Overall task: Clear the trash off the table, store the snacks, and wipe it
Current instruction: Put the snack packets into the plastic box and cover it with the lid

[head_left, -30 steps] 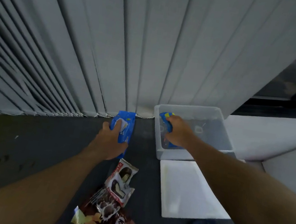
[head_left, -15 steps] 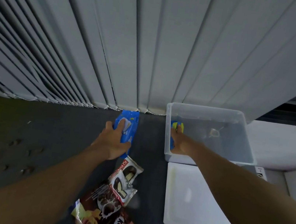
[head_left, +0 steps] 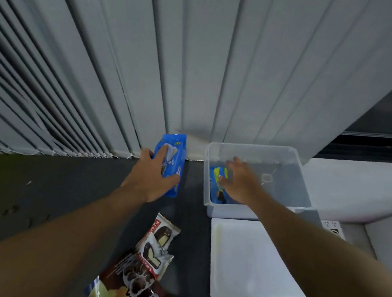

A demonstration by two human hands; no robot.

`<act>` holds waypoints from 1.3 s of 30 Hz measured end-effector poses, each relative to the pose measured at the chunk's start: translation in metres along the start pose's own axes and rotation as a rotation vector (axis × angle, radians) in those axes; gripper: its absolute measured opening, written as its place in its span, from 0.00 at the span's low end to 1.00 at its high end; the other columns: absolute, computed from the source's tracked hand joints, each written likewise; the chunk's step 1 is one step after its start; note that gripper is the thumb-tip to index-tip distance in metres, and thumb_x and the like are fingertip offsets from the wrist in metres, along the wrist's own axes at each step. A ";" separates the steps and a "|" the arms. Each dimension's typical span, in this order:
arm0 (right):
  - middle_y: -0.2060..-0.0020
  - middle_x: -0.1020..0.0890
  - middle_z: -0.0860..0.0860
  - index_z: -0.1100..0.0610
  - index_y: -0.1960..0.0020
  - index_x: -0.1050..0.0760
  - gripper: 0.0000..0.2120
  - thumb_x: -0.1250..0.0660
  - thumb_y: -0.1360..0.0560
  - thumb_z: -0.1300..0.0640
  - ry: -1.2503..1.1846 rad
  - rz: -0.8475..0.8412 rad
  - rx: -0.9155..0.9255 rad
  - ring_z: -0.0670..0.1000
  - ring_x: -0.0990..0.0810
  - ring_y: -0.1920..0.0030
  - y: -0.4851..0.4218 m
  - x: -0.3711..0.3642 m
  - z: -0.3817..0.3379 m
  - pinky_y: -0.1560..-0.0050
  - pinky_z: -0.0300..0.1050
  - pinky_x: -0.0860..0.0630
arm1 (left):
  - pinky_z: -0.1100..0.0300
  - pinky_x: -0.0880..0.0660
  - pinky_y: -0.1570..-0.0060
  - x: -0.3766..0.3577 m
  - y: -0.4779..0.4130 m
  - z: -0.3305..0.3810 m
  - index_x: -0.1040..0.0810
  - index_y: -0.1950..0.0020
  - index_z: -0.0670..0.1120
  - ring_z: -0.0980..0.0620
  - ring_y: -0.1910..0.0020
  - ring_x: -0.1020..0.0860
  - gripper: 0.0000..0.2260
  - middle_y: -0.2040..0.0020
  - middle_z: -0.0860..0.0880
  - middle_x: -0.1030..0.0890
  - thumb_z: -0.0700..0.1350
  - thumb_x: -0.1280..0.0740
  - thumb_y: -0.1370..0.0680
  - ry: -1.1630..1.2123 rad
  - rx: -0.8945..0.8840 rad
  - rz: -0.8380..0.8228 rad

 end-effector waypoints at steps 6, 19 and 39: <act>0.21 0.44 0.55 0.56 0.22 0.41 0.34 0.45 0.21 0.39 0.172 0.279 -0.081 0.59 0.47 0.21 0.029 0.056 0.057 0.24 0.58 0.47 | 0.53 0.22 0.45 -0.006 -0.012 0.055 0.41 0.25 0.54 0.48 0.47 0.26 0.33 0.42 0.49 0.38 0.58 0.31 0.26 0.031 -0.108 0.019; 0.19 0.54 0.54 0.58 0.20 0.60 0.41 0.52 0.21 0.32 0.142 0.229 -0.228 0.56 0.55 0.20 0.045 0.060 0.134 0.22 0.55 0.50 | 0.60 0.26 0.57 -0.080 -0.038 0.129 0.39 0.27 0.52 0.50 0.51 0.27 0.30 0.46 0.50 0.39 0.57 0.31 0.25 -0.030 -0.211 -0.128; 0.20 0.48 0.52 0.56 0.20 0.56 0.41 0.49 0.21 0.31 0.162 0.330 -0.228 0.55 0.49 0.20 0.045 0.063 0.132 0.24 0.54 0.42 | 0.48 0.40 0.27 -0.196 -0.078 0.121 0.56 0.20 0.44 0.40 0.22 0.50 0.50 0.21 0.40 0.59 0.66 0.31 0.29 -0.607 -0.216 -0.591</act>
Point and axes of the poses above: each hand's wrist, its own y-axis away from the middle knuckle, its own x-axis out of the back of the hand, z = x × y, the point moved 8 cm from there along -y, towards the middle knuckle
